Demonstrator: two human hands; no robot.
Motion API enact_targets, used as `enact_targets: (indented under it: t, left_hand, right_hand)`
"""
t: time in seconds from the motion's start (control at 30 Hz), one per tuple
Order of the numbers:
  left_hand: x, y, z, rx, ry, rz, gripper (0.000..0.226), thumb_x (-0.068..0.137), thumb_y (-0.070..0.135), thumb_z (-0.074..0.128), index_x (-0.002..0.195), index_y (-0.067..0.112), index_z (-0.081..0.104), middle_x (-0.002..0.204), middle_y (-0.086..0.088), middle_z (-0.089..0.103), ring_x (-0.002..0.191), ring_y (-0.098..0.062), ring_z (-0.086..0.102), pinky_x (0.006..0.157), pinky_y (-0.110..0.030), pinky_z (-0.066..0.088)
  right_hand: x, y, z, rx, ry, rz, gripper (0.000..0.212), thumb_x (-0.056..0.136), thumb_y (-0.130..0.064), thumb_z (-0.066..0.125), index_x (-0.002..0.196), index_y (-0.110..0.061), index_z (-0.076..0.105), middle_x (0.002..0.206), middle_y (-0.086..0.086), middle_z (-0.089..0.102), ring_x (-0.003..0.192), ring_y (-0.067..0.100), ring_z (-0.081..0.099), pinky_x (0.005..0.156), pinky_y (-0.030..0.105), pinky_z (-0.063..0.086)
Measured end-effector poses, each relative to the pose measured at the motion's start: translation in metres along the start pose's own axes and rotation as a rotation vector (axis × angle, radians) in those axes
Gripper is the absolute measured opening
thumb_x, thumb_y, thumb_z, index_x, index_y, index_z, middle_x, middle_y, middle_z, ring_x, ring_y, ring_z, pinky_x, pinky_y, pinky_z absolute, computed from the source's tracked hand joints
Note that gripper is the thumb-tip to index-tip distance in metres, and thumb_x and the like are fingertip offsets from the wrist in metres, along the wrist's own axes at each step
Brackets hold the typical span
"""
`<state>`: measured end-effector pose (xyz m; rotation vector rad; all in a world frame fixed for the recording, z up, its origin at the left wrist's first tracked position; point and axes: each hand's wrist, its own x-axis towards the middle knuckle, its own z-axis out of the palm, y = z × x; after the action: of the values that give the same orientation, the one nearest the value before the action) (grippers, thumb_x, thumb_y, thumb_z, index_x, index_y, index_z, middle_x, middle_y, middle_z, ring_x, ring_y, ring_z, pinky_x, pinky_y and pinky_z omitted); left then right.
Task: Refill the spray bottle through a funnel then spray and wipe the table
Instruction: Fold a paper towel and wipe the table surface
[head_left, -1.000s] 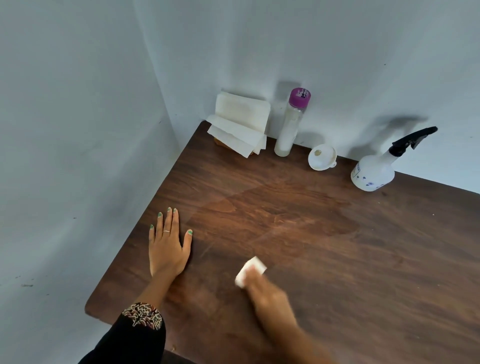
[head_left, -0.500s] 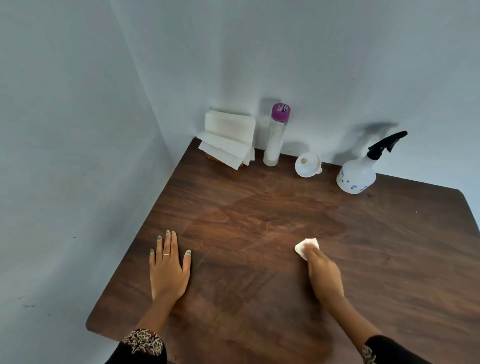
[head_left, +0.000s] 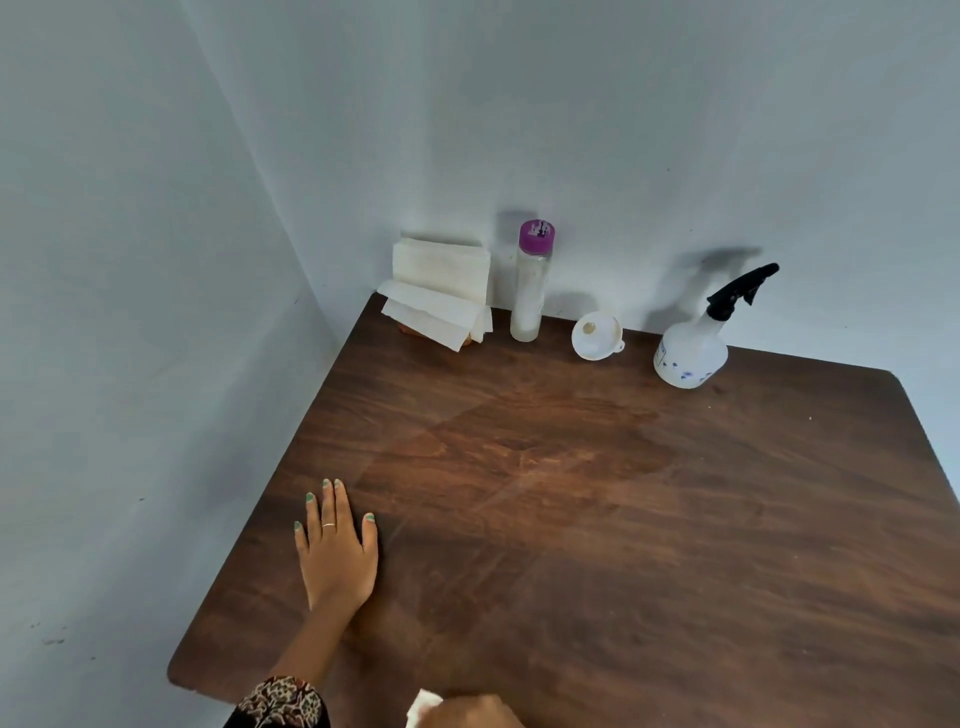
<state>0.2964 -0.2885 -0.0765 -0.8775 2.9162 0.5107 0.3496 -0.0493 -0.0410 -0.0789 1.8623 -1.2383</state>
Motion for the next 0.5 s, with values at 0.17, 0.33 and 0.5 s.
enact_targets:
  t: [0.17,0.33,0.5]
  left_hand:
    - [-0.010,0.046,-0.015,-0.256,-0.061,-0.081,0.045,0.096,0.031,0.046,0.138,0.016,0.044,0.152,-0.006,0.032,0.144,-0.024,0.021,0.117,-0.045,0.005]
    - [-0.041,0.119,-0.050,-1.050,-0.502,-0.110,0.020,0.097,0.020,0.046,0.101,0.020,0.066,0.112,-0.011,0.068,0.096,-0.020,0.066,0.090,-0.027,0.050]
    - [-0.054,0.153,-0.073,-1.039,-0.839,0.050,0.023,0.091,0.028,0.058,0.103,0.014,0.069,0.097,-0.002,0.074,0.089,-0.010,0.069,0.077,-0.020,0.054]
  right_hand:
    - [-0.002,-0.029,-0.018,0.171,-0.003,-0.055,0.015,0.088,-0.011,0.064,0.079,-0.023,0.067,0.059,-0.014,0.067,0.061,-0.002,0.063,0.063,0.018,0.054]
    - [-0.004,-0.062,-0.081,0.769,0.191,-0.042,0.008,0.089,0.004,0.054,0.094,0.001,0.061,0.080,0.015,0.070,0.065,0.022,0.069,0.060,0.036,0.060]
    - [-0.009,-0.080,-0.113,0.765,0.309,-0.134,0.011,0.089,-0.003,0.057,0.097,-0.002,0.065,0.088,0.014,0.070,0.074,0.020,0.066,0.064,0.032,0.058]
